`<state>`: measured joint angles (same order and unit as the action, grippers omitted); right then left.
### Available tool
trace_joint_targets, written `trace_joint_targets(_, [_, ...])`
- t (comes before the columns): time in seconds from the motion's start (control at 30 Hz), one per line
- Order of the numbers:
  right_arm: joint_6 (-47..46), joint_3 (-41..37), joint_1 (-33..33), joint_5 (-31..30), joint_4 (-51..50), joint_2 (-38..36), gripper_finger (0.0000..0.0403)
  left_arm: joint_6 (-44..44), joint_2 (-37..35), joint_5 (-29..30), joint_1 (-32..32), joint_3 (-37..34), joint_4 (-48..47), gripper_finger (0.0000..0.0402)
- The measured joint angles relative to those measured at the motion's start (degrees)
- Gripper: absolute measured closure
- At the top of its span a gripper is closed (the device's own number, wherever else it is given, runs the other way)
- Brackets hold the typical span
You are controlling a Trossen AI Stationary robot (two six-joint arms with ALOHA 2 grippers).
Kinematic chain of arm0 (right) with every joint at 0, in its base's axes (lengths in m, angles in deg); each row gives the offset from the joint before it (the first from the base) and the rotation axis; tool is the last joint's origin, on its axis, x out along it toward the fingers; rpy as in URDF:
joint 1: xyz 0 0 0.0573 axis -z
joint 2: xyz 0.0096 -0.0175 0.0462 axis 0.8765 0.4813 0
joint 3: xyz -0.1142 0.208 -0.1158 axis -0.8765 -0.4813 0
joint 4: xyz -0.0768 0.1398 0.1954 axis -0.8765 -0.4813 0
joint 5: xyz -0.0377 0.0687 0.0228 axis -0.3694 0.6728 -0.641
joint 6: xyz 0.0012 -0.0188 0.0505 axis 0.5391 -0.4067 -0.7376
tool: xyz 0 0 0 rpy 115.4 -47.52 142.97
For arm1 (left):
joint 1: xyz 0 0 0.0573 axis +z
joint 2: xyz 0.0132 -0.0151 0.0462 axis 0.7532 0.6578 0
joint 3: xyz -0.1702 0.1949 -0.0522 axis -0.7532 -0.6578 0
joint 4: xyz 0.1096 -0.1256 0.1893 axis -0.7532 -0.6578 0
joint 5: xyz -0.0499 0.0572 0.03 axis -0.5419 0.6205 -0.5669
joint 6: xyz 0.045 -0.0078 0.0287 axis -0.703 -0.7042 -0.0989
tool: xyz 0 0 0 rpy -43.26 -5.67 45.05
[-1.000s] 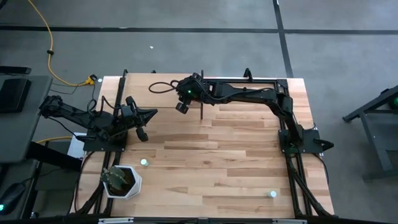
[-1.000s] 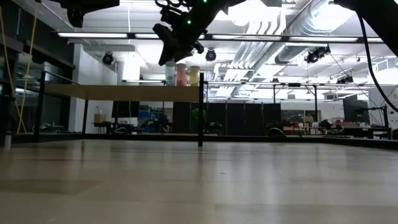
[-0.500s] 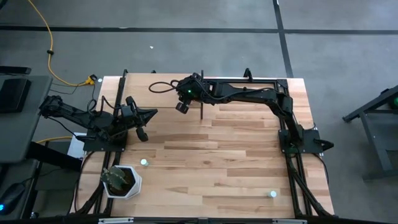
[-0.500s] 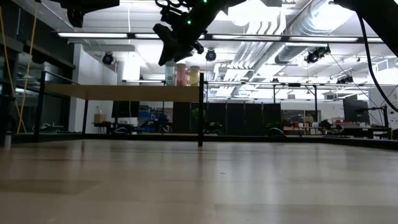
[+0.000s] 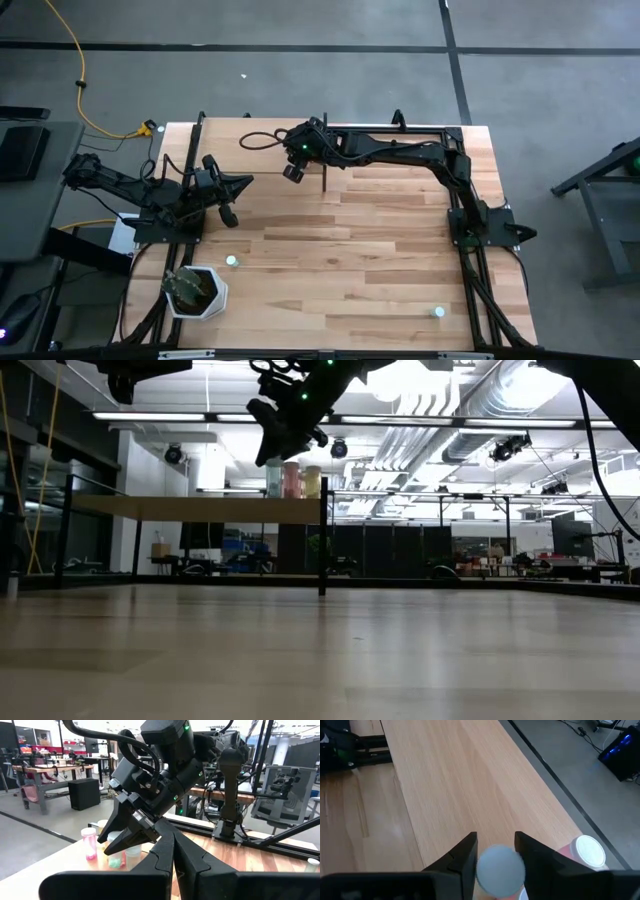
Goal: Pick and place medicine bottles onto shelf by color
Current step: Put the top green pill bottle on the shelf, then put the left green pill bottle on the shelf
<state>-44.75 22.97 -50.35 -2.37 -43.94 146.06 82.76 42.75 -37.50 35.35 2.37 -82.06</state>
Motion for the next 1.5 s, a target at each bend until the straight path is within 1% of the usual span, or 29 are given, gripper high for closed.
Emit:
trace_joint_targets(0.1, [0.0,0.0,0.0,0.0,0.0,0.0,0.0266,0.0,0.0,0.0,-0.02,0.0,0.0,0.0402])
trace_joint_targets(0.3, [0.0,-0.02,0.0,-0.1,-0.06,0.0,0.0209,0.0,0.0,0.0,0.0,0.0,0.0,0.0402])
trace_joint_targets(0.43, [0.01,-0.04,0.0,-0.17,-0.01,0.0,0.0184,0.0,0.0,0.0,0.0,0.0,0.0,0.0401])
trace_joint_targets(0.57, [3.05,0.27,0.02,-0.2,0.1,-0.26,0.0179,0.0,0.0,0.0,-0.02,0.0,0.0,0.0401])
trace_joint_targets(0.73, [9.74,5.29,-0.39,0.01,-1.79,-2.81,0.0178,-0.02,0.17,0.02,0.0,0.02,0.0,0.0401])
trace_joint_targets(0.83, [11.91,6.86,-1.26,-0.15,-8.3,-6.39,0.0178,-0.02,0.26,-0.03,-0.08,0.02,-0.12,0.0402])
trace_joint_targets(0.93, [10.67,4.76,-2.14,-1.53,-16.05,-11.52,0.0178,-0.01,0.26,-0.09,-0.11,0.02,-0.51,0.0402])
trace_joint_targets(1.0, [8.43,0.36,-2.72,-3.74,-19.44,-16.13,0.0178,0.0,0.26,-0.11,-0.11,0.02,-0.57,0.0402])
trace_joint_targets(1.03, [7.18,-3.16,-3.14,-5.24,-20.45,-18.58,0.0178,-0.02,0.26,-0.11,-0.09,0.02,-0.59,0.0401])
trace_joint_targets(1.13, [3.55,-17.81,-4.76,-9.28,-18.24,-27.88,0.0178,0.0,0.26,-0.09,-0.09,0.02,-0.57,0.0401])
trace_joint_targets(1.23, [-0.66,-34.45,-6.96,-10.38,-11.94,-39.29,0.0178,-0.01,0.26,-0.1,-0.09,0.02,-0.52,0.0402])
trace_joint_targets(1.33, [-5.62,-50.52,-9.8,-9.65,-3.87,-50.23,0.0178,0.0,0.26,-0.07,-0.06,0.02,-0.35,0.0401])
trace_joint_targets(1.4, [-8.36,-59.72,-11.91,-8.16,2.35,-56.62,0.0178,0.0,0.26,-0.07,0.0,0.02,-0.07,0.0401])
trace_joint_targets(1.5, [-12.05,-71.27,-14.92,-6.02,12.8,-64.5,0.0178,0.0,0.26,0.02,0.0,0.02,0.0,0.0402])
